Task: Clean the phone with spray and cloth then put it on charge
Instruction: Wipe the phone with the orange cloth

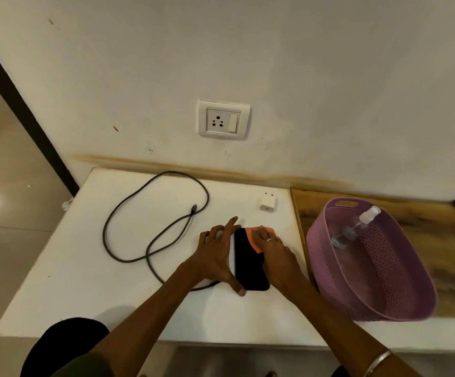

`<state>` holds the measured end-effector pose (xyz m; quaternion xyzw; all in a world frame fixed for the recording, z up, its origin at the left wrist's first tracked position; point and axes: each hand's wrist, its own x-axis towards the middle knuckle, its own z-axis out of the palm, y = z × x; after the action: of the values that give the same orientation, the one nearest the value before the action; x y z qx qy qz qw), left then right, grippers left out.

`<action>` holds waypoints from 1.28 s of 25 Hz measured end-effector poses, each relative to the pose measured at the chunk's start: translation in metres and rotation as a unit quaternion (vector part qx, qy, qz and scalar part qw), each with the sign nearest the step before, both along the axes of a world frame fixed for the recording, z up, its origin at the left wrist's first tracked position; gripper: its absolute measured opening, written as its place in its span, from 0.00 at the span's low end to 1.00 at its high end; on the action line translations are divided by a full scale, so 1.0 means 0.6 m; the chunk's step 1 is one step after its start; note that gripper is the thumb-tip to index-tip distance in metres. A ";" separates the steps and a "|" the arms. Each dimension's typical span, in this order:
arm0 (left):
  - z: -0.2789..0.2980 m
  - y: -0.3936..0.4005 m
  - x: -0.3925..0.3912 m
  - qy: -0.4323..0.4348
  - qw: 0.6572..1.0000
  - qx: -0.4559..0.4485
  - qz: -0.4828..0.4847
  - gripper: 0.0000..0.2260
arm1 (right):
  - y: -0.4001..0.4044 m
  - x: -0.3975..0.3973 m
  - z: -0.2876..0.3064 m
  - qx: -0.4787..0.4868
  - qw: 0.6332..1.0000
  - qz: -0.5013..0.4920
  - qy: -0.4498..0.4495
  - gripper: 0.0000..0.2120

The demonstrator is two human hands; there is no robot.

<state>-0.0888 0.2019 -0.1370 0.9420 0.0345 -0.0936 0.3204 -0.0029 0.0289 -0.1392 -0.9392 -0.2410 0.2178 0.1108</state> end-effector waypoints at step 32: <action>0.026 -0.010 0.001 0.066 0.997 0.050 -0.005 0.66 | -0.062 -0.054 0.054 0.115 0.988 0.089 -0.056 0.31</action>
<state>-0.0882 0.1962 -0.1211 0.9487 0.0553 -0.1555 0.2696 -0.0355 -0.0083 -0.1066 -0.9057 -0.3528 0.1451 0.1846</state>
